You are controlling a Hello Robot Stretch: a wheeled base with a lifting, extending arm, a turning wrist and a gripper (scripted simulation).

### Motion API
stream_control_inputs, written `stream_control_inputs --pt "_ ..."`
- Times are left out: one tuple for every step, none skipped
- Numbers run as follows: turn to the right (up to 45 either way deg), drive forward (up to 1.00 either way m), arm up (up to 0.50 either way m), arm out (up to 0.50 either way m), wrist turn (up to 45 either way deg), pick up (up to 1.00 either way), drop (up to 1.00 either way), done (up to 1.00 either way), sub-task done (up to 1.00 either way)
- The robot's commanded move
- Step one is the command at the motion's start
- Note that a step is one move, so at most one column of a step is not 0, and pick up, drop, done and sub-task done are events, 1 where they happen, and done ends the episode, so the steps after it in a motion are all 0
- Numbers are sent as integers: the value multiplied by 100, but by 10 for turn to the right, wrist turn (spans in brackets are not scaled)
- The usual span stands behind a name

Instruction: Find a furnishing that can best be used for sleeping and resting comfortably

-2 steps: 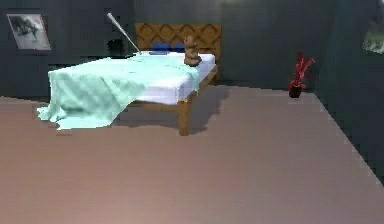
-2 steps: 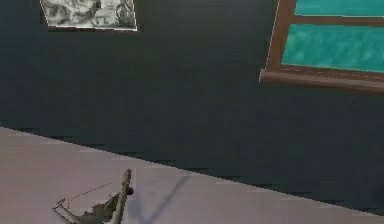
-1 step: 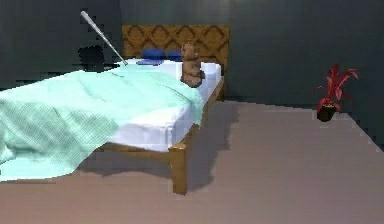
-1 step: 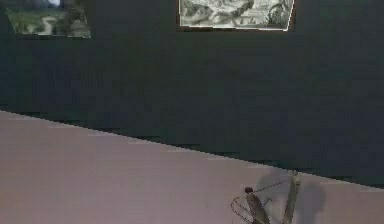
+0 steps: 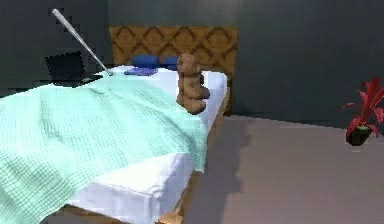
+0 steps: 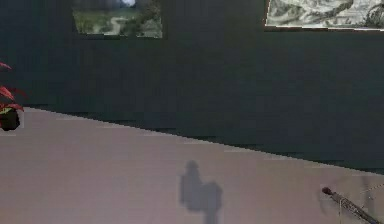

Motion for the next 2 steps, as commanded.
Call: stream_control_inputs --pt "-150 0 0 0 0 0 0 0 0" --pt "0 0 0 0 0 0 0 100 0"
